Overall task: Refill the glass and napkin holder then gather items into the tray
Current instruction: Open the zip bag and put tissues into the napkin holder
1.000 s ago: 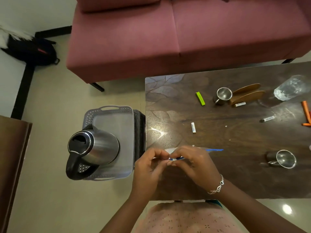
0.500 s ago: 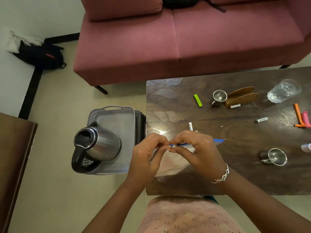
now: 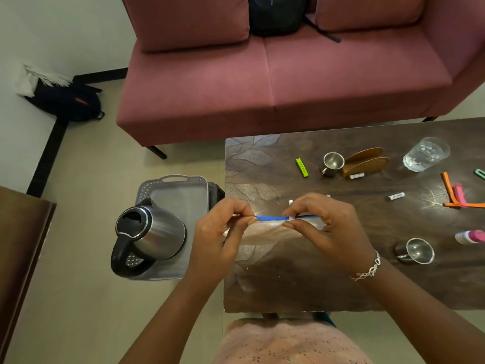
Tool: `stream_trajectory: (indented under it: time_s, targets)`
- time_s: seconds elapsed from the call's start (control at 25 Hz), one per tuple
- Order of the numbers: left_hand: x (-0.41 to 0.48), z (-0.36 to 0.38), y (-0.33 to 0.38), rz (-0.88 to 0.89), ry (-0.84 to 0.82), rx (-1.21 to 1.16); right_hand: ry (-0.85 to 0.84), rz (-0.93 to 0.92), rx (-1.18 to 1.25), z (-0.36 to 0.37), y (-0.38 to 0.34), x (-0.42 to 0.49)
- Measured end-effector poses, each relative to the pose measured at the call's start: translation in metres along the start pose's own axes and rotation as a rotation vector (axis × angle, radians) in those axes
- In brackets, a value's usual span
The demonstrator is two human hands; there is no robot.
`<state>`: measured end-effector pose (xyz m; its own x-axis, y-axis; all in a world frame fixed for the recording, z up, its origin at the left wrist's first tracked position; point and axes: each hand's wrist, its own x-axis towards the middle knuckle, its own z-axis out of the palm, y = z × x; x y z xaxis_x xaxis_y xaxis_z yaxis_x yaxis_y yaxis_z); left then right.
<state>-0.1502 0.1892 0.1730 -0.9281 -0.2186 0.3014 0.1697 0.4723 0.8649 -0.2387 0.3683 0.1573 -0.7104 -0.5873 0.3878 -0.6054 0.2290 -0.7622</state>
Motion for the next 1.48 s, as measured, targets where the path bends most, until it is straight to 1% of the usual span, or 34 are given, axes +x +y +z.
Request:
stream_trajectory:
  time_s: [0.08, 0.2, 0.4, 0.52, 0.68, 0.76, 0.92, 1.04, 1.16, 1.24, 1.36, 1.48]
  targets:
    - [0.001, -0.003, 0.002, -0.020, -0.039, -0.038, 0.011, -0.014, -0.022, -0.002, -0.004, 0.002]
    - [0.003, -0.004, 0.002, 0.081, -0.059, 0.024, -0.008, -0.051, -0.086, 0.001, -0.011, 0.003]
    - [0.005, -0.012, 0.005, 0.113, 0.004, 0.029, 0.013, -0.065, -0.152, -0.006, -0.009, 0.004]
    - [0.008, -0.024, 0.005, 0.079, 0.063, 0.015, 0.028, -0.036, -0.215, -0.022, 0.000, 0.004]
    - [0.012, -0.037, 0.006, 0.060, 0.127, 0.060, 0.029, 0.011, -0.273, -0.041, 0.011, 0.001]
    - [0.014, -0.040, 0.005, 0.068, 0.129, 0.096, 0.029, 0.021, -0.270, -0.044, 0.016, 0.000]
    - [0.018, -0.034, 0.006, 0.050, 0.127, 0.091, 0.002, 0.064, -0.272, -0.047, 0.020, -0.001]
    - [0.026, -0.029, 0.010, 0.095, 0.088, 0.124, -0.093, 0.077, -0.253, -0.048, 0.013, 0.007]
    - [0.033, -0.022, 0.016, 0.136, 0.054, 0.098, -0.182, 0.023, -0.209, -0.032, -0.004, 0.015]
    - [0.037, -0.019, 0.018, 0.136, 0.053, 0.082, -0.163, 0.001, -0.220, -0.020, -0.011, 0.018]
    - [0.037, -0.020, 0.015, 0.132, 0.070, 0.082, -0.100, 0.086, -0.134, -0.017, -0.016, 0.021]
    - [0.036, -0.021, 0.010, 0.120, 0.064, 0.094, -0.102, 0.109, -0.104, -0.012, -0.019, 0.021]
